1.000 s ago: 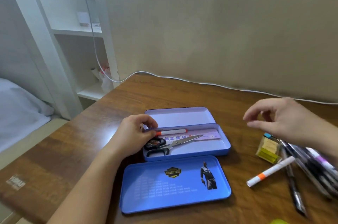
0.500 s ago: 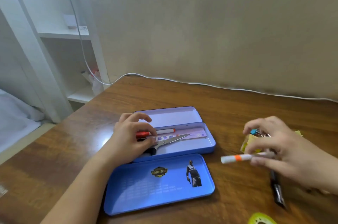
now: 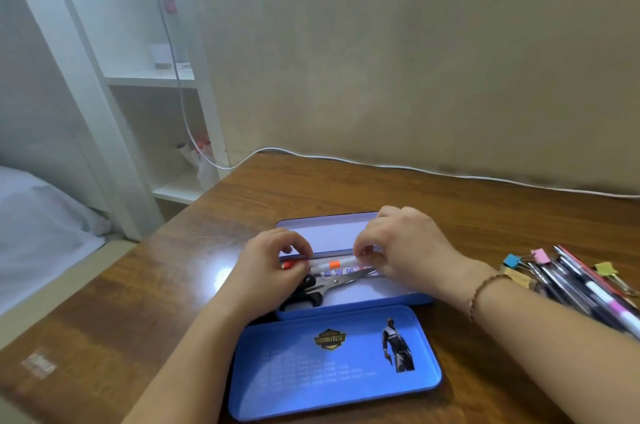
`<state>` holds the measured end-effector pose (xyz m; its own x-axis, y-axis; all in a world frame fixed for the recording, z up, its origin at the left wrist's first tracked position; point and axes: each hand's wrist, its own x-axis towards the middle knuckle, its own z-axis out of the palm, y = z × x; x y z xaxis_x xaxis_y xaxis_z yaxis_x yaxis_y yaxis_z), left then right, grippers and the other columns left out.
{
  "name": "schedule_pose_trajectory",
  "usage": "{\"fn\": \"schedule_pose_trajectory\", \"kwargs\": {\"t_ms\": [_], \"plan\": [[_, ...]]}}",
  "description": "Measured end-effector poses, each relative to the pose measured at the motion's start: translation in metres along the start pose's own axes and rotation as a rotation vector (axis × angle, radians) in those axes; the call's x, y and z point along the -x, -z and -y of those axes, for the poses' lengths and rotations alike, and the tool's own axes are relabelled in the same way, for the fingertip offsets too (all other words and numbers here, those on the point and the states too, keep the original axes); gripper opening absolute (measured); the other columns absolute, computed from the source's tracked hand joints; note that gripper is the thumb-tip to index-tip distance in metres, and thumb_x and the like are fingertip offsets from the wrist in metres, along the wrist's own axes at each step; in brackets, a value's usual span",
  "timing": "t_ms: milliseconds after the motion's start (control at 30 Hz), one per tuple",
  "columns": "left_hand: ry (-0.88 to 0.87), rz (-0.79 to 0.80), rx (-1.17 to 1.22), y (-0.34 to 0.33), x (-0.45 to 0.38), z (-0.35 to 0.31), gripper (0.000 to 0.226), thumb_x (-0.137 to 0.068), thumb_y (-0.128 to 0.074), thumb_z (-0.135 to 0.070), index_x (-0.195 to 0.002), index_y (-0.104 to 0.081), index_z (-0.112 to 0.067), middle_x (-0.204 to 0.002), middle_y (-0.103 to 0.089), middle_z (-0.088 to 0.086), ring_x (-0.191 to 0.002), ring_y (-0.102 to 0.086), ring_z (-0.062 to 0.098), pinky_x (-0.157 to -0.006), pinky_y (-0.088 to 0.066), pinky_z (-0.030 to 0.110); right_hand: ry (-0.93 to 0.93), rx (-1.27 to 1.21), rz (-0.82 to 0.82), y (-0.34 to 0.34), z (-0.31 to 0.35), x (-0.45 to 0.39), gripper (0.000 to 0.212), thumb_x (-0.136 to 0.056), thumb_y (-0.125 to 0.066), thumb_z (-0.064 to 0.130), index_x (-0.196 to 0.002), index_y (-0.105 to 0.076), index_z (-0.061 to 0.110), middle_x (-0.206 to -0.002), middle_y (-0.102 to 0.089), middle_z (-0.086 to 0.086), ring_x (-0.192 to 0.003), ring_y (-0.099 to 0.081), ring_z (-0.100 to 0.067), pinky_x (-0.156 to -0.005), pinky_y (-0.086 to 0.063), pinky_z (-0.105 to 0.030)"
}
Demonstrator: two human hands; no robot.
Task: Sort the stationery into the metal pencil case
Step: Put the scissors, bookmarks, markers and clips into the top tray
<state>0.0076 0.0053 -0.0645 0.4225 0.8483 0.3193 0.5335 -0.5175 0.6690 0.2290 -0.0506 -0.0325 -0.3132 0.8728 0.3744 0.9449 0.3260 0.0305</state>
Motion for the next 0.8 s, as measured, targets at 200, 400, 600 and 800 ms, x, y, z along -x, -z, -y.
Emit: {"fn": "schedule_pose_trajectory", "kwargs": {"t_ms": [200, 400, 600, 800], "plan": [[-0.052, 0.045, -0.005, 0.001, -0.005, 0.002, 0.026, -0.078, -0.074, -0.007, -0.07, -0.07, -0.032, -0.086, -0.067, -0.011, -0.085, -0.063, 0.003, -0.076, -0.046, 0.01, -0.059, -0.024, 0.014, -0.016, 0.004, -0.003, 0.019, -0.089, -0.057, 0.044, -0.096, -0.072, 0.034, -0.094, -0.067, 0.013, -0.09, -0.051, -0.013, -0.075, -0.042, -0.03], [-0.039, 0.046, -0.003, 0.0, -0.005, 0.003, 0.027, -0.077, -0.077, -0.009, -0.068, -0.071, -0.034, -0.09, -0.066, -0.012, -0.086, -0.064, 0.004, -0.08, -0.049, 0.014, -0.093, -0.082, -0.021, -0.012, 0.005, 0.002, 0.016, -0.089, -0.058, 0.041, -0.095, -0.071, 0.033, -0.087, -0.068, 0.014, -0.083, -0.05, -0.01, -0.072, -0.038, -0.027], [-0.096, 0.11, -0.037, 0.001, -0.003, -0.003, 0.021, -0.079, -0.075, -0.014, -0.071, -0.076, -0.033, -0.102, -0.059, -0.017, -0.094, -0.06, 0.004, -0.079, -0.044, 0.012, -0.077, -0.087, 0.157, 0.005, -0.003, 0.019, 0.024, -0.091, -0.054, 0.043, -0.109, -0.069, 0.041, -0.088, -0.057, 0.015, -0.088, -0.049, -0.01, -0.068, -0.042, -0.027], [-0.053, 0.163, -0.08, 0.0, -0.001, -0.004, 0.024, -0.083, -0.071, -0.019, -0.071, -0.076, -0.04, -0.101, -0.06, -0.02, -0.095, -0.058, 0.0, -0.079, -0.041, 0.012, -0.11, -0.093, 0.169, 0.002, -0.002, 0.021, 0.025, -0.092, -0.054, 0.042, -0.112, -0.069, 0.043, -0.088, -0.058, 0.016, -0.088, -0.046, -0.008, -0.071, -0.043, -0.027]]}}
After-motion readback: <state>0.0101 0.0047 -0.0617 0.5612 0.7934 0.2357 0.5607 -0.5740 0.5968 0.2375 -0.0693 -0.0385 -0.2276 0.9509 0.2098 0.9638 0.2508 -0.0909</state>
